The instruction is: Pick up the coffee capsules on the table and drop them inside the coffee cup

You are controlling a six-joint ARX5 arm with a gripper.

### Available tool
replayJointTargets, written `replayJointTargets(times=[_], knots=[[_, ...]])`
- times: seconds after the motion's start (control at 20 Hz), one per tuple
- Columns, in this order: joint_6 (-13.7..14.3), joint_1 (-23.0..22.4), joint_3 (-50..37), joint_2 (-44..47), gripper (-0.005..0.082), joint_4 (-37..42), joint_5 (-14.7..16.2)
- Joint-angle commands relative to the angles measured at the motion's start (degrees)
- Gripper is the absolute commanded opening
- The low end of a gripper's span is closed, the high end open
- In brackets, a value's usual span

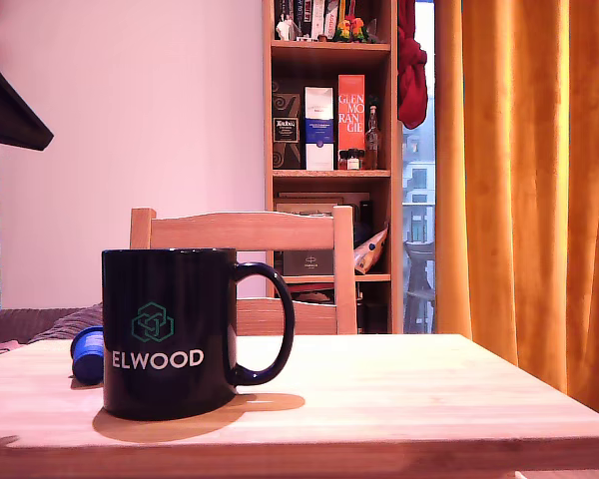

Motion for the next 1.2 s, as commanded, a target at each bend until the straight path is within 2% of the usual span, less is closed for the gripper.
replayJointTargets(times=[0.0,0.15,0.3,0.35,0.55,0.65,0.75,0.9,0.95,1.0,1.15], knots=[[-0.04,-0.11,-1.60,-0.59,-0.0020,0.33,-0.39],[-0.28,-0.09,-2.78,-3.08,-0.0020,0.57,-3.19],[-3.61,-0.09,-5.51,-7.37,-0.0020,2.27,-8.17],[-4.00,-0.09,-6.47,-8.85,-0.0020,2.38,-8.98],[-8.79,-0.11,-10.08,-13.03,-0.0020,2.62,-14.21],[-9.57,-0.13,-10.67,-13.20,-0.0020,1.79,-14.01],[-11.72,-0.15,-10.67,-12.44,-0.0019,1.64,-13.16],[-12.13,-0.59,-10.67,-10.71,0.0001,1.90,-12.15],[-12.13,-0.96,-10.67,-9.70,0.0042,1.95,-12.20],[-12.13,-1.31,-10.67,-8.41,0.0124,2.34,-12.22],[-12.50,-2.19,-10.67,-3.67,0.0556,6.54,-12.20]])
